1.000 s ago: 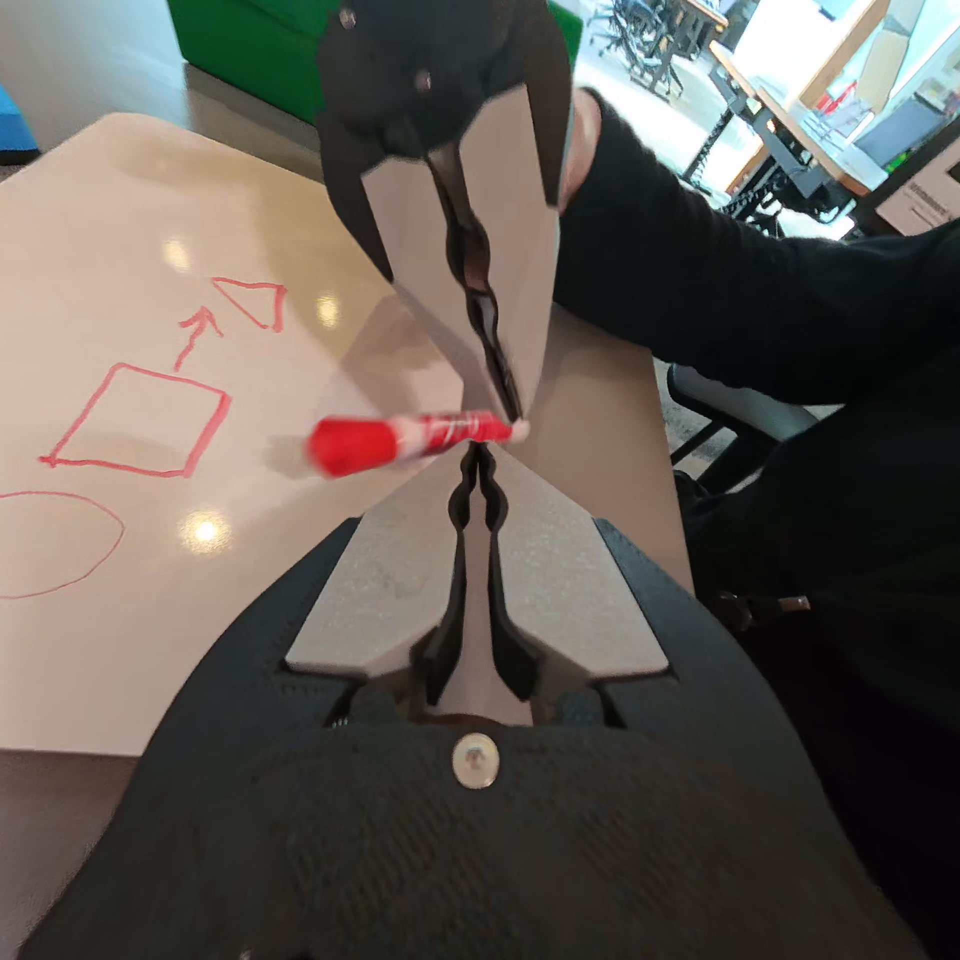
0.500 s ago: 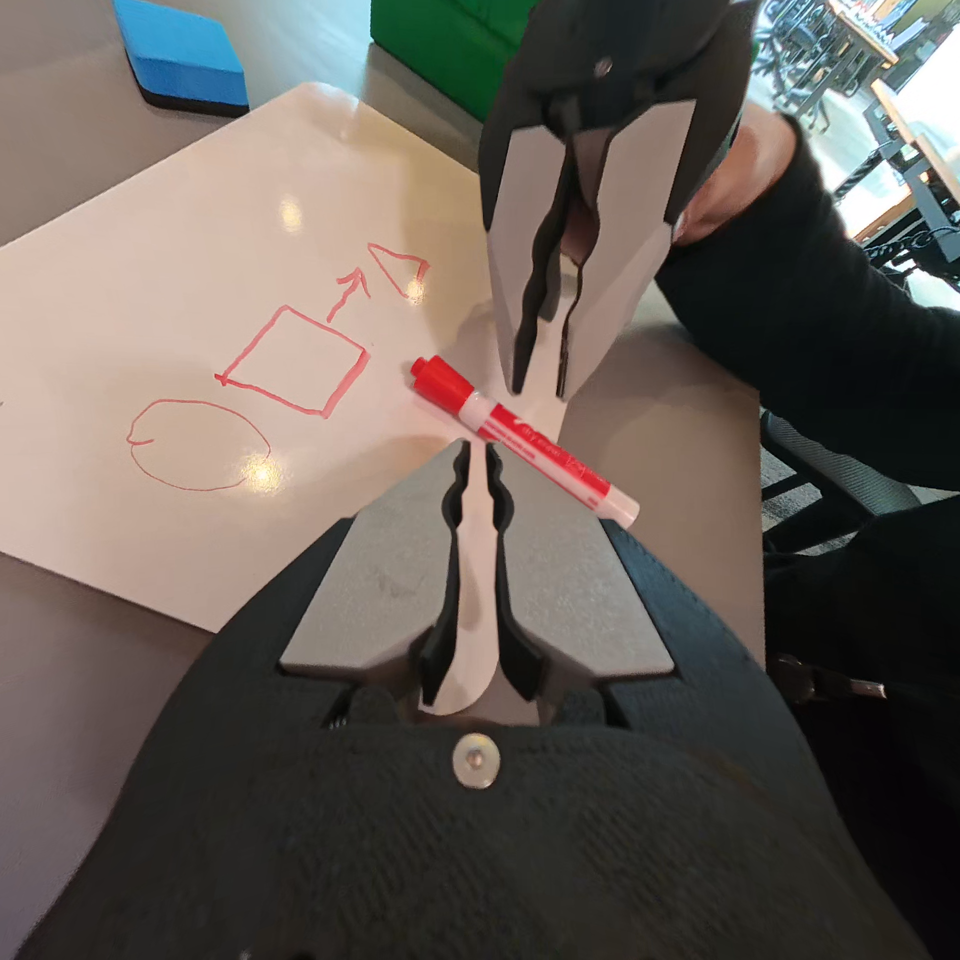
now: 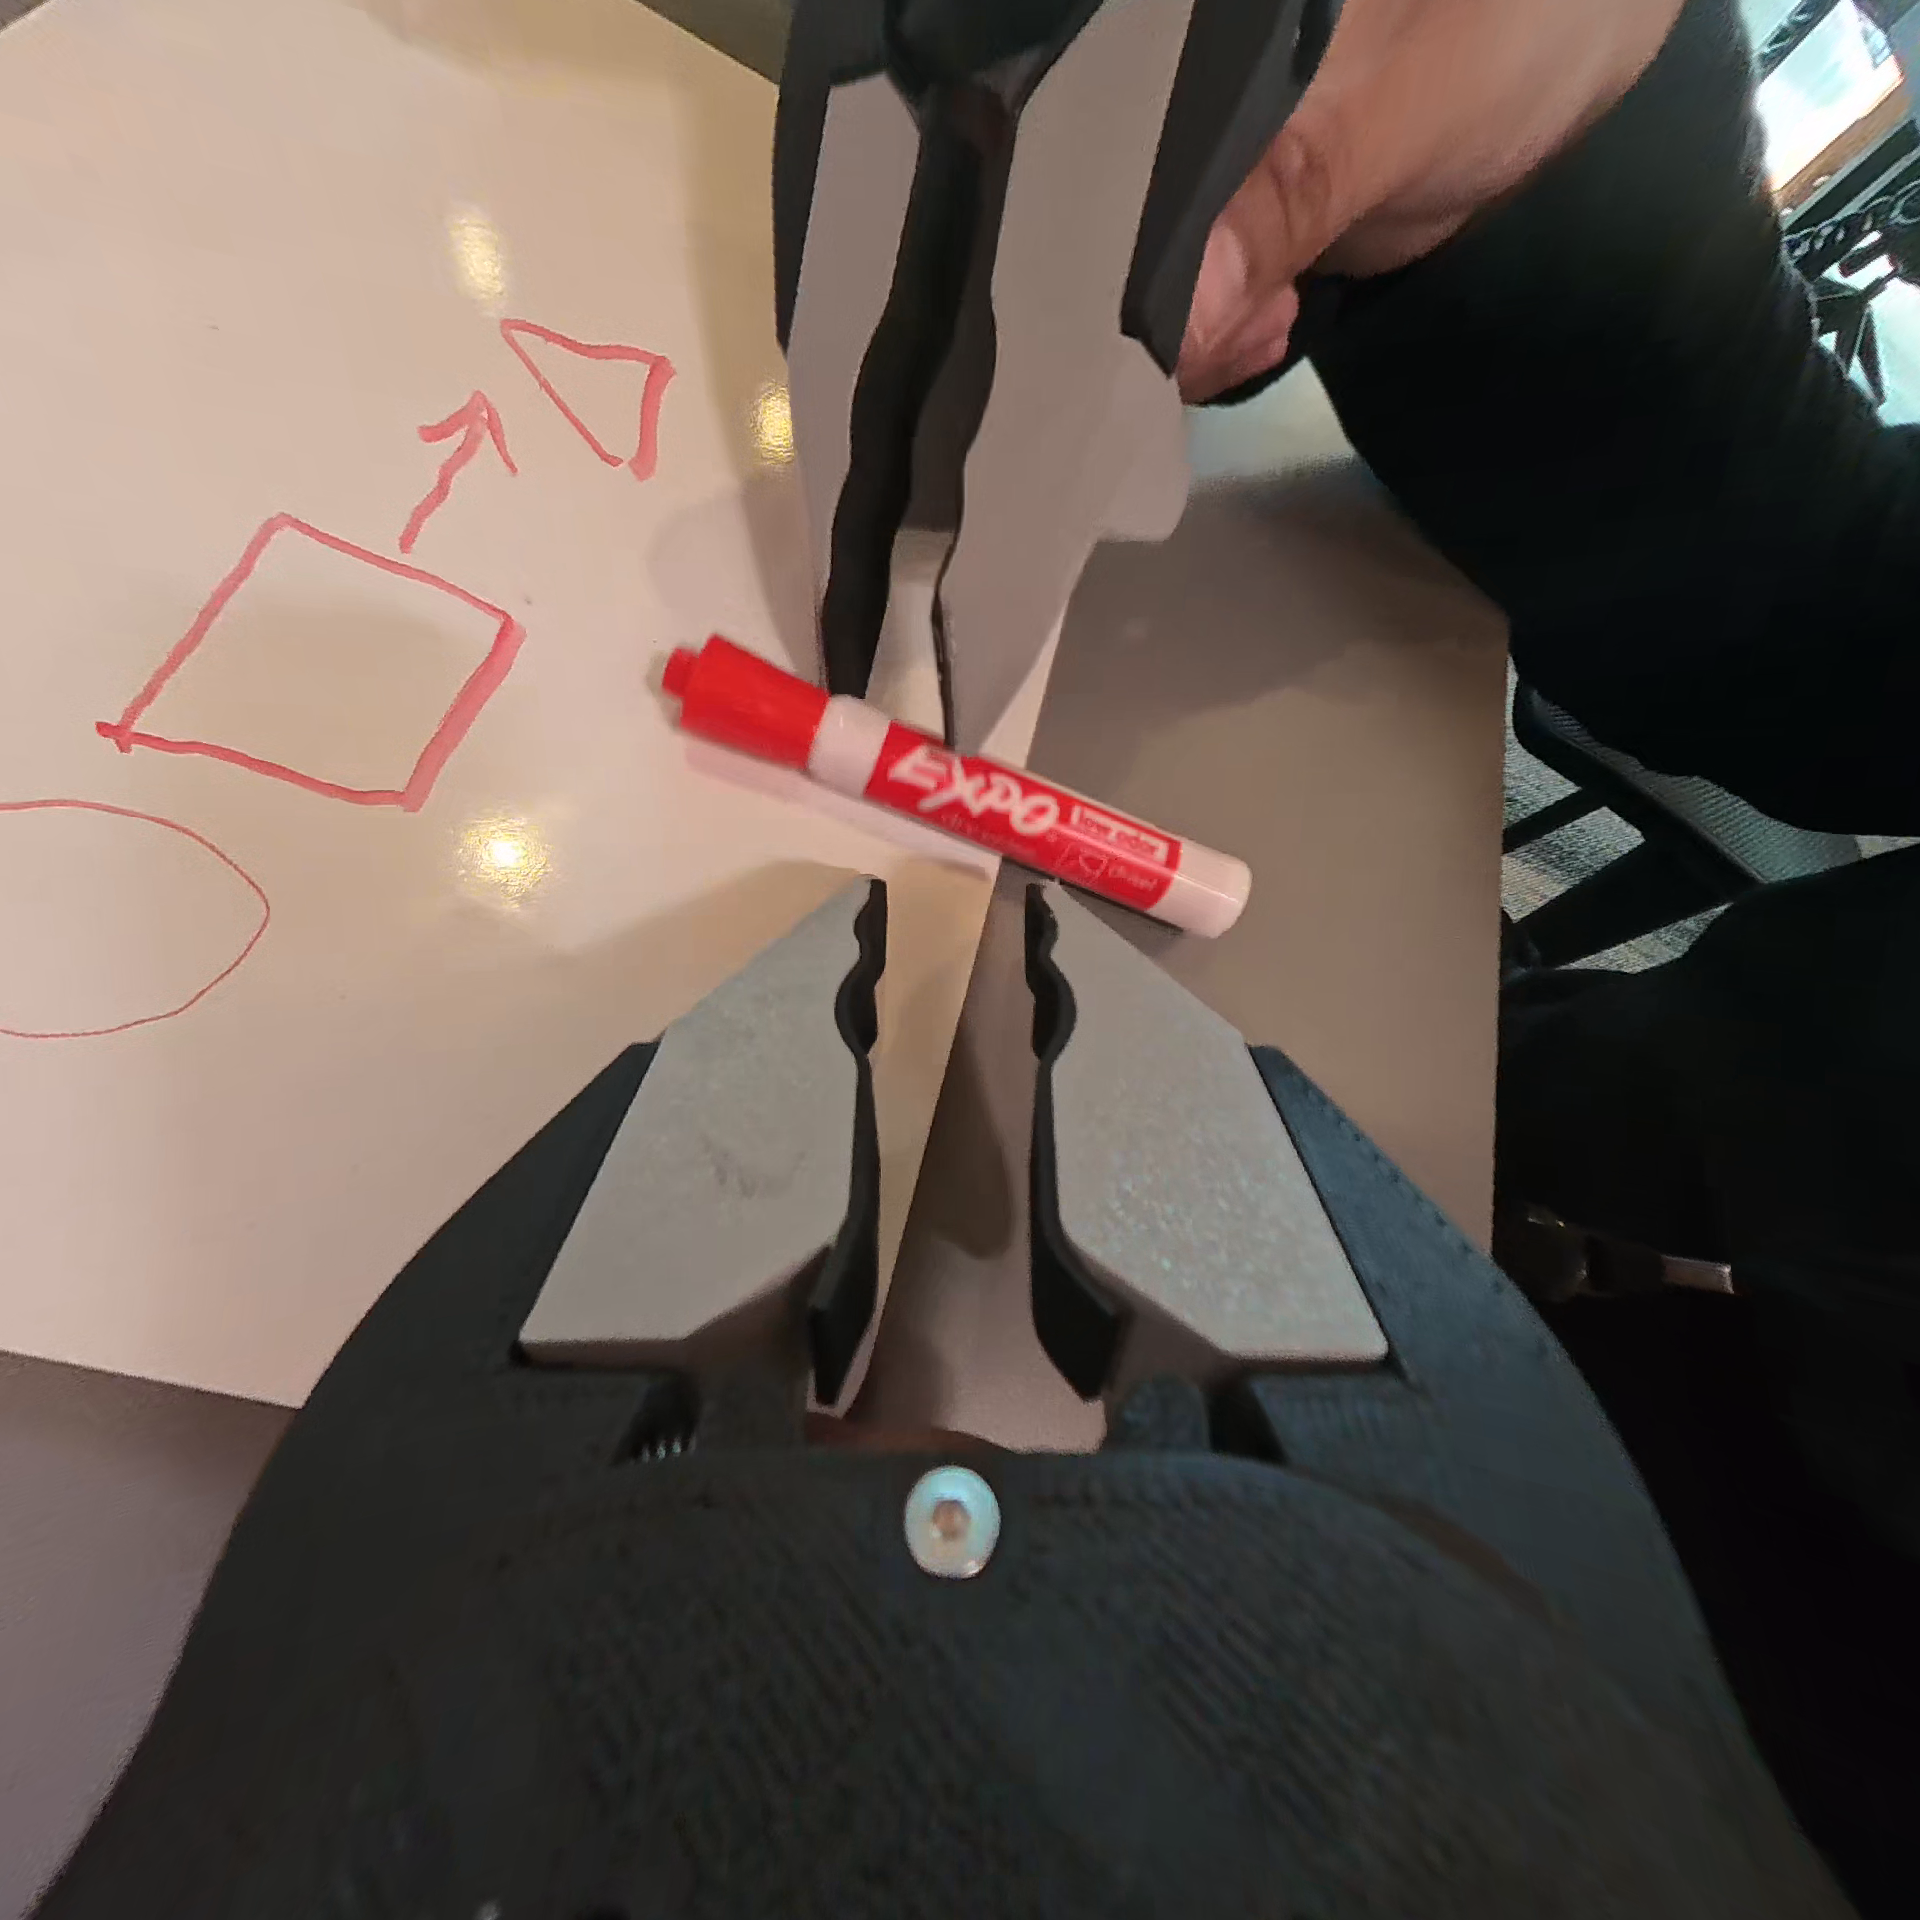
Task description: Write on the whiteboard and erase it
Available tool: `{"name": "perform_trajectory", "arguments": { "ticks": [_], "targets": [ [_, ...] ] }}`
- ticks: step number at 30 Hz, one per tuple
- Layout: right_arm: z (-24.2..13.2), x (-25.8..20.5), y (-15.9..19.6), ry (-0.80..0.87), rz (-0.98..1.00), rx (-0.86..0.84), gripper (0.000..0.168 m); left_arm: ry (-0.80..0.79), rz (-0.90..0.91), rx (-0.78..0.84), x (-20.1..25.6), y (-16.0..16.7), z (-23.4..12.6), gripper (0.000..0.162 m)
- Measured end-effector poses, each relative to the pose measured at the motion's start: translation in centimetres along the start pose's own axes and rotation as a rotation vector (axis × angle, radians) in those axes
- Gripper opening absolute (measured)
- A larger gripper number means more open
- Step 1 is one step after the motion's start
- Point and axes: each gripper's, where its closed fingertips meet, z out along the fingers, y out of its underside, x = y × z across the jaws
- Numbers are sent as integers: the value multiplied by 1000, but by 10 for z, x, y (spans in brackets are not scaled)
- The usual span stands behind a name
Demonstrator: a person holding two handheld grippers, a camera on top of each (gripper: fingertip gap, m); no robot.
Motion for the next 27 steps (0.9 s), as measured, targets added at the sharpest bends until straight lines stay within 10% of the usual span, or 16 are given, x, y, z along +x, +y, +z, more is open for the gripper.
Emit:
{"name": "perform_trajectory", "arguments": {
  "ticks": [11,19,27],
  "targets": [
    [25,-4,-17,93,-93,23,16,33,27,-18,7,2,2,21],
    [-9,2,-32,475,-427,50,37,14,-28,16,-4,-2,-4,25],
    [-1,18,-9,444,-278,-53,47,28,-78,66,-8,-9,-8,28]
  ]
}}
